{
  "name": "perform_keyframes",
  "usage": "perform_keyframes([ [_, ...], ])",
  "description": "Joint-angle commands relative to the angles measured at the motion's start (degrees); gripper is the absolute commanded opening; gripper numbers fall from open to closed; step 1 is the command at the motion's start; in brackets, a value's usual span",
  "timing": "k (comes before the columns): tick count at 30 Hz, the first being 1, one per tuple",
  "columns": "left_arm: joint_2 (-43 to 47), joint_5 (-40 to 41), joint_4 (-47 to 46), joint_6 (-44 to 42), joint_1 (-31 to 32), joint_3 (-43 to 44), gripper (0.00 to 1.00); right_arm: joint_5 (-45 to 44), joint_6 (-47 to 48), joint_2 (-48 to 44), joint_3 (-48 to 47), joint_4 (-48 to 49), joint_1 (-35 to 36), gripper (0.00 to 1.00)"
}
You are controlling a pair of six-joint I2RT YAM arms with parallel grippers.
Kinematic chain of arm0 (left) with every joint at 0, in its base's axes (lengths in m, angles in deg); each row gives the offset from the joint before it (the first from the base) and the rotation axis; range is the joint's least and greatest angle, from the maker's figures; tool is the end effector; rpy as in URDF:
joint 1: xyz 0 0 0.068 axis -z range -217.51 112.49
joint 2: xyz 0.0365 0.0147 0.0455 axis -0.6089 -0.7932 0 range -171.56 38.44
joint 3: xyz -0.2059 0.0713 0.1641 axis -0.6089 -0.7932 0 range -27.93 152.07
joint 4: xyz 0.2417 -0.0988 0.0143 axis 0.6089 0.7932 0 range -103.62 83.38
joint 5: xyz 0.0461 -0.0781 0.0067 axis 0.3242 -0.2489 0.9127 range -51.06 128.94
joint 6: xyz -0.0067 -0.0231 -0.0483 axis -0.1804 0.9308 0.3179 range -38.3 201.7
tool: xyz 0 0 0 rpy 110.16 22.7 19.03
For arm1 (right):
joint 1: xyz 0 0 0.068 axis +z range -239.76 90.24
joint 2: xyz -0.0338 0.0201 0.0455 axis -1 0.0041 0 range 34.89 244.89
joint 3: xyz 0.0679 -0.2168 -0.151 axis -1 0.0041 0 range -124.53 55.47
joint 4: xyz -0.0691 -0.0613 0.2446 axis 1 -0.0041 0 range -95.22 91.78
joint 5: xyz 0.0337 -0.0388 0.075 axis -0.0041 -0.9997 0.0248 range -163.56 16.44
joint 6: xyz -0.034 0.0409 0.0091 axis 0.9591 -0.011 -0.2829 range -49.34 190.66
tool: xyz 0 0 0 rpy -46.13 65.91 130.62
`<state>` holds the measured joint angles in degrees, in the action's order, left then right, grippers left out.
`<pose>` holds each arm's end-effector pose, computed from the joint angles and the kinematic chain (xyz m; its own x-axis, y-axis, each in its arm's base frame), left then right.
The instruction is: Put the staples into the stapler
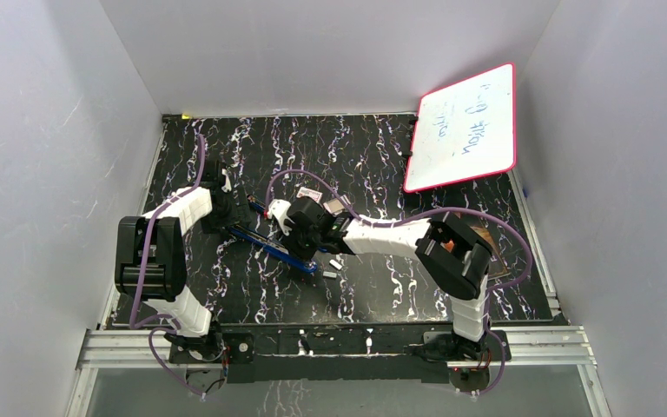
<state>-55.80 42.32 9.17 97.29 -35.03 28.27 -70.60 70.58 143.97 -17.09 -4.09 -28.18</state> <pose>0.3227 -0.0119 0.1773 -0.8441 -0.2319 -0.4834 -0.2204 0.9720 -0.0815 0.1981 0.3701 0.1915 -0.3220 -0.5924 -0.7385 -0.8961 0.4423 0.0359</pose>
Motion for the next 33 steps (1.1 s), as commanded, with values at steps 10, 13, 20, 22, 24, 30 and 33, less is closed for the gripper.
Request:
perform_keyframes([
  [10,1.0,-0.8,1.6,0.0,0.1,1.6,0.81,-2.7,-1.4,-4.0,1.0,8.5,0.0,0.35],
  [13,1.1,-0.9,1.6,0.0,0.1,1.6,0.81,-2.3,-1.2,-1.7,-0.5,8.4,0.0,0.35],
  [20,1.1,-0.8,1.6,0.0,0.1,1.6,0.8,-2.1,-0.6,1.0,-1.5,8.5,0.0,0.35],
  [22,1.1,-0.8,1.6,-0.1,0.1,1.6,0.81,-2.1,-0.6,1.4,-1.4,8.6,0.0,0.35],
  [24,1.1,-0.8,1.6,-0.1,0.1,1.6,0.81,-2.4,-0.7,1.8,-1.2,8.5,0.0,0.35],
  [30,1.0,-0.9,1.6,-0.1,0.1,1.6,0.8,-3.1,-0.8,1.6,0.1,8.0,0.0,0.35],
  [33,1.0,-0.9,1.6,-0.1,0.1,1.6,0.8,-3.3,-0.8,1.2,0.9,7.3,-0.1,0.34],
])
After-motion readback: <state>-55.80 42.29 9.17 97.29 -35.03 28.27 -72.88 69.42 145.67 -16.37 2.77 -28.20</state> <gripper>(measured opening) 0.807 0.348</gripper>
